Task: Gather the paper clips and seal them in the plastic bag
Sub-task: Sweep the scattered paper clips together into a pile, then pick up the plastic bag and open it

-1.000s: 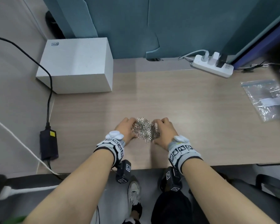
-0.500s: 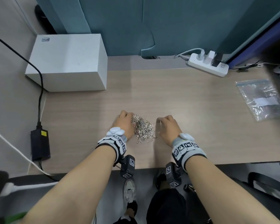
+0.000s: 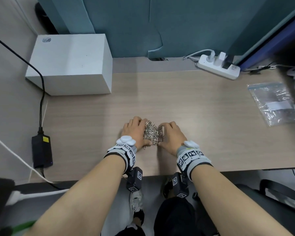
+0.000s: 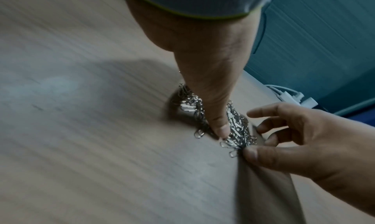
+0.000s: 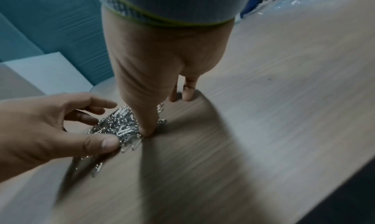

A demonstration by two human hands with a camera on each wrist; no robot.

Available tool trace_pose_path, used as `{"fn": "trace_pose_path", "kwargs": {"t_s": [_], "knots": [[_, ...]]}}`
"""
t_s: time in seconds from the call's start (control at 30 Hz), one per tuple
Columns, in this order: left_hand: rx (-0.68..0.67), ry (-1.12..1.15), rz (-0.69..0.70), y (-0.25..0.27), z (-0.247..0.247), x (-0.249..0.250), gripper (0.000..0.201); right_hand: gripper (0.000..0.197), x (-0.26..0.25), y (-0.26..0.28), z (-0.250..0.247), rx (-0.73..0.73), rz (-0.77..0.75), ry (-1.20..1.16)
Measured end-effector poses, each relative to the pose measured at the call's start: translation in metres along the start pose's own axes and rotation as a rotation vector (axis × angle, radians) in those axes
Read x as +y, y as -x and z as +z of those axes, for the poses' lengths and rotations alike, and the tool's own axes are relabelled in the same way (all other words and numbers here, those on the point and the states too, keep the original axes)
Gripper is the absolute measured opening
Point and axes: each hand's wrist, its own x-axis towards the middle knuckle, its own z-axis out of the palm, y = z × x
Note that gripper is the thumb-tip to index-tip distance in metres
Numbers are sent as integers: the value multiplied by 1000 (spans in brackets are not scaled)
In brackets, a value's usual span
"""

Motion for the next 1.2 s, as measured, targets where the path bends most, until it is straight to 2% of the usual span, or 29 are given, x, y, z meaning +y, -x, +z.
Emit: {"fn": "trace_pose_path", "kwargs": {"t_s": [0.1,0.23,0.37,0.5,0.6,0.67,0.7,0.77,0.9,0.97,1.03,1.13,1.2], "knots": [[6,27,20,-2,-9,6,87,70,-4,5,-10,38,89,-76],[30,63,33,-15,-33,31,56,57,13,23,-57,98,143,-38],[6,66,83,-37,-45,73,40,56,50,35,-100,147,256,47],[-26,78,134,-74,-45,143,30,52,121,32,-136,153,352,137],[-68,72,167,-113,-32,199,28,46,182,20,-164,181,403,156],[-102,81,173,-124,-25,215,28,47,199,15,-172,187,404,153],[-125,68,190,-145,-16,246,28,49,227,10,-188,191,423,126],[-152,54,185,-166,-9,274,27,60,253,1,-202,205,431,95],[-145,30,215,-207,-1,325,30,97,289,-17,-225,138,464,14],[-172,44,210,-225,1,352,32,102,307,-29,-233,89,475,-57],[-188,47,186,-242,1,372,34,96,321,-41,-246,68,471,-144],[-233,10,143,-250,1,373,39,83,317,-51,-246,6,417,-337],[-271,-5,133,-255,1,377,36,67,321,-56,-243,-18,398,-328]]}}
